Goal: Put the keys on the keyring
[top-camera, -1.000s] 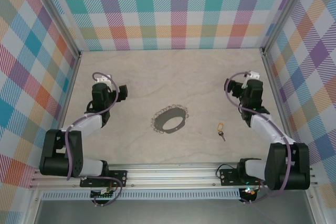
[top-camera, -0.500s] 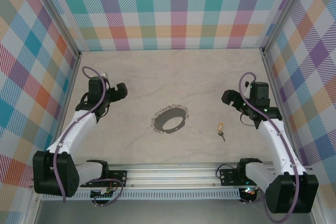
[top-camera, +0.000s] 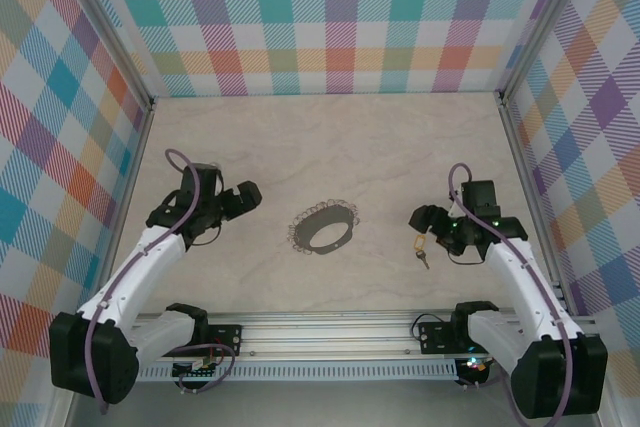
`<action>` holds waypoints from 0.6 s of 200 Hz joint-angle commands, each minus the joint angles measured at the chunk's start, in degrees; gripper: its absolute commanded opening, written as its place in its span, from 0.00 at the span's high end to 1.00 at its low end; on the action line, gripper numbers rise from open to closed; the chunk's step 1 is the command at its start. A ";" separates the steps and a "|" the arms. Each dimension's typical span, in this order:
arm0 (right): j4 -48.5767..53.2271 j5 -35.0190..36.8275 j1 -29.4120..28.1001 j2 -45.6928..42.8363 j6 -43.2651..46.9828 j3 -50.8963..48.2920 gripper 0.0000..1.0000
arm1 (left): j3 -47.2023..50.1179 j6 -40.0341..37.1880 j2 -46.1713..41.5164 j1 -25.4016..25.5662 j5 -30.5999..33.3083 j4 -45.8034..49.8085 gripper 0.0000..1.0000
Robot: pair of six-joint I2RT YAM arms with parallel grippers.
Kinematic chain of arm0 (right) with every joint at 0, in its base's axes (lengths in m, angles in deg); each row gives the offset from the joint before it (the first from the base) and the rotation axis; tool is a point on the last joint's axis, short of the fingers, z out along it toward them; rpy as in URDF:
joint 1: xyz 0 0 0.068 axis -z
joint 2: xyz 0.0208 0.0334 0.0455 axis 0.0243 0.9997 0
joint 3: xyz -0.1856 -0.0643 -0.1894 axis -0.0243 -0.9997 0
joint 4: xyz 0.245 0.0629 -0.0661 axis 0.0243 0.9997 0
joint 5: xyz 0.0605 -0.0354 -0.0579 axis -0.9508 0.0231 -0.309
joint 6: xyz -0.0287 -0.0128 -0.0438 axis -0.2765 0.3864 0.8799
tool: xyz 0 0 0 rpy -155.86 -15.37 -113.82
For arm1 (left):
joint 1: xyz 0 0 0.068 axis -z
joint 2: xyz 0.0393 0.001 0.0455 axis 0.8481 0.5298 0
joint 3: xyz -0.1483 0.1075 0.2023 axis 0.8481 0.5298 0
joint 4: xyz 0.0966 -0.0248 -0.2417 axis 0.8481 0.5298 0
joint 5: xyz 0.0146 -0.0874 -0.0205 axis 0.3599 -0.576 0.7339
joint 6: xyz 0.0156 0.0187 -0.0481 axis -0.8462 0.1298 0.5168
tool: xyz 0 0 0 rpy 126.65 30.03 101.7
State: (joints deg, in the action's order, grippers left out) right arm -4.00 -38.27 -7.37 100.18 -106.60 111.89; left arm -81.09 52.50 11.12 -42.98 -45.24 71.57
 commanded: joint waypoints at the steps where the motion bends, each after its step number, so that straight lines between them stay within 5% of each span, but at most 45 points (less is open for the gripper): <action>1: -2.28 -2.15 -3.35 2.97 -1.63 -0.16 0.23 | -0.74 2.71 1.96 2.87 -2.22 2.02 0.00; 54: -9.68 0.45 -12.63 12.98 -1.33 3.45 0.26 | -4.16 4.17 7.65 8.43 -2.69 1.68 0.00; 120: -19.13 -2.63 -16.78 29.58 0.30 9.03 0.46 | -4.18 10.16 9.31 9.80 -0.56 -2.89 0.00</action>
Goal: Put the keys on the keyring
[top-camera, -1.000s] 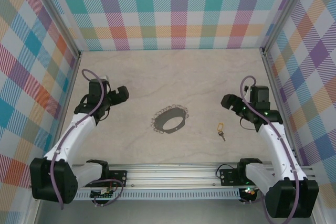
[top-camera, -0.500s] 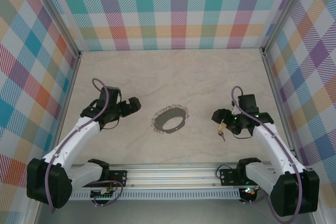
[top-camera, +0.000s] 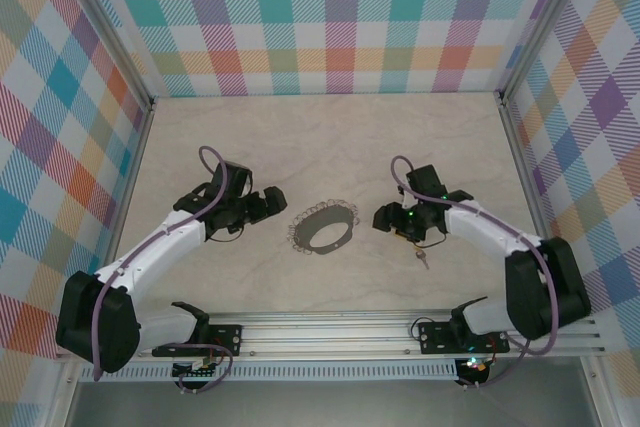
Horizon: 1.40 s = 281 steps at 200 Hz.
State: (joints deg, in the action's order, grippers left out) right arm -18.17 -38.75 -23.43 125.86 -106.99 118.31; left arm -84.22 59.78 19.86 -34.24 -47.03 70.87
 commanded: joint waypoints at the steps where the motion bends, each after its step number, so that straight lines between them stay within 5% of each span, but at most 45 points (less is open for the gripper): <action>1: -5.04 -2.21 -0.72 4.08 0.71 2.65 0.46 | -1.05 2.90 0.64 1.08 1.26 -2.28 0.00; 107: -8.24 -6.93 -2.57 15.31 3.43 10.09 0.56 | -5.63 4.50 7.00 4.32 4.91 -1.83 0.00; 221: -11.61 -7.81 -5.97 17.57 1.86 9.82 0.60 | -6.79 4.06 9.48 6.64 5.73 -1.77 0.00; 281: -10.93 -9.69 -6.87 16.05 2.61 7.94 0.70 | -7.20 3.58 9.45 6.73 6.26 -1.28 0.00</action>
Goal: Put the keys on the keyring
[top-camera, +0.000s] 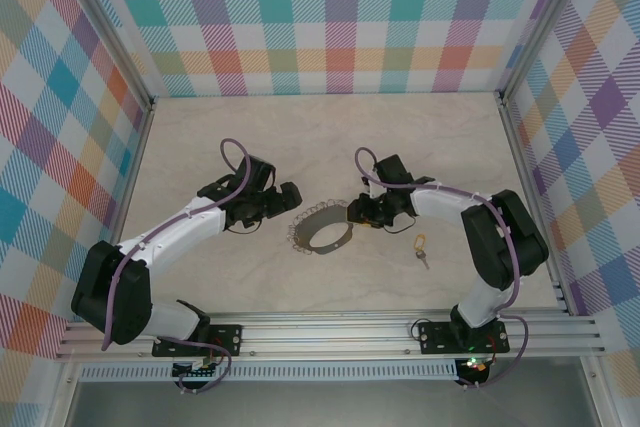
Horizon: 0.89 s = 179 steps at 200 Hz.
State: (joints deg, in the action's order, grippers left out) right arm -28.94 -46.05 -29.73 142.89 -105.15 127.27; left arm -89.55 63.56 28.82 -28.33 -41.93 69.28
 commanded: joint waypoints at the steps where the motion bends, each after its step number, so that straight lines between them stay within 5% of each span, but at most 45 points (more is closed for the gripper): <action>1: -0.10 -2.46 -0.58 -1.07 0.79 -1.09 0.70 | -1.91 -0.22 0.47 0.83 1.19 0.34 0.00; 72: 2.33 4.06 -0.49 -1.95 2.02 -0.89 0.52 | -3.17 -0.69 1.69 0.92 0.33 0.50 0.00; 179: 2.17 2.71 -0.54 5.46 2.62 5.69 0.53 | -5.16 -1.54 3.92 0.94 0.34 1.33 0.00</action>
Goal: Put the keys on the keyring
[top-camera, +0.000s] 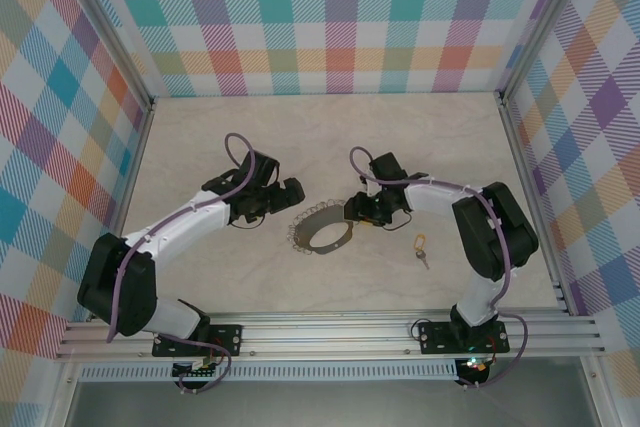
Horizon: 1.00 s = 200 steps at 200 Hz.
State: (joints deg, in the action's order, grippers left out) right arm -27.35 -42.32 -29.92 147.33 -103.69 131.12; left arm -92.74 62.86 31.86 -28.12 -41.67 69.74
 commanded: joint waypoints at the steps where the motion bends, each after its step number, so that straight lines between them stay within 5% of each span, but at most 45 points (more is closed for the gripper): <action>1: 0.61 -1.10 -0.36 1.01 1.17 1.85 0.53 | -2.04 -0.89 0.86 0.71 0.08 0.87 0.00; 200: 2.40 -0.21 -0.30 -1.41 4.49 -2.20 0.70 | -3.04 -1.65 1.99 0.70 -0.13 0.99 0.00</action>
State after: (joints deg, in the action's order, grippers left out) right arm -26.47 -43.04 -29.92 147.63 -100.56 129.74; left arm -94.27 62.43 33.89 -28.07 -41.72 69.69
